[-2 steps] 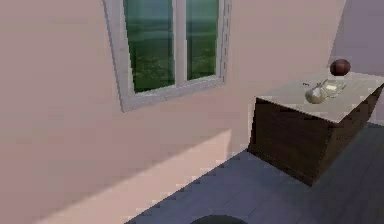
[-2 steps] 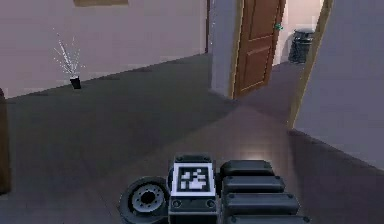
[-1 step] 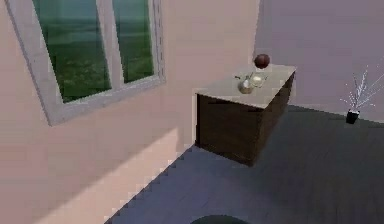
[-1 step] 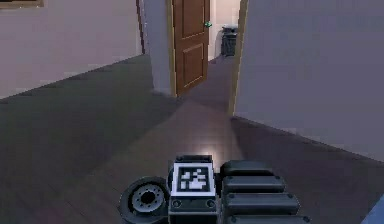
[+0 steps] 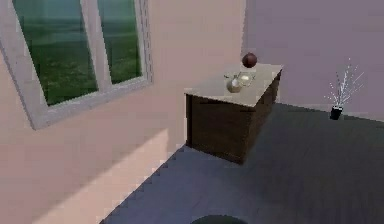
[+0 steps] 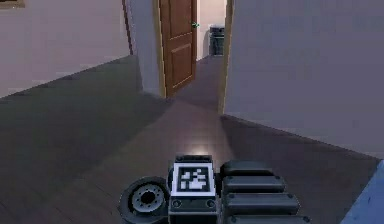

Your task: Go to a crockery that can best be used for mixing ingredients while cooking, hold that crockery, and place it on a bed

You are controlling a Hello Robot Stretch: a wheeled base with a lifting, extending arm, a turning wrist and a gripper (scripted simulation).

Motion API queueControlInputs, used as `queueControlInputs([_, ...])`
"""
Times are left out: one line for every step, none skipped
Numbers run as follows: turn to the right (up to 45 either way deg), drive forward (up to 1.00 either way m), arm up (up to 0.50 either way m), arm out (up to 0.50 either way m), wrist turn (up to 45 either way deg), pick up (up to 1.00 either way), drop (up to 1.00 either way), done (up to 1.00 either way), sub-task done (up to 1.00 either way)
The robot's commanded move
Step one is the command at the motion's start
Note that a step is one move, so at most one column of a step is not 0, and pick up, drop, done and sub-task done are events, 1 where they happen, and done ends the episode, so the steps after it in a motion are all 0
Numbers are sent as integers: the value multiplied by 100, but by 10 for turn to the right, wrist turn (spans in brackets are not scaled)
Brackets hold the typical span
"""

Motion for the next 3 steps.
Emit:
queueControlInputs([-450, 0, 0, 0, 0, 0, 0, 0, 0])
queueControlInputs([-450, 0, 0, 0, 0, 0, 0, 0, 0])
queueControlInputs([-180, 0, 0, 0, 0, 0, 0, 0, 0])
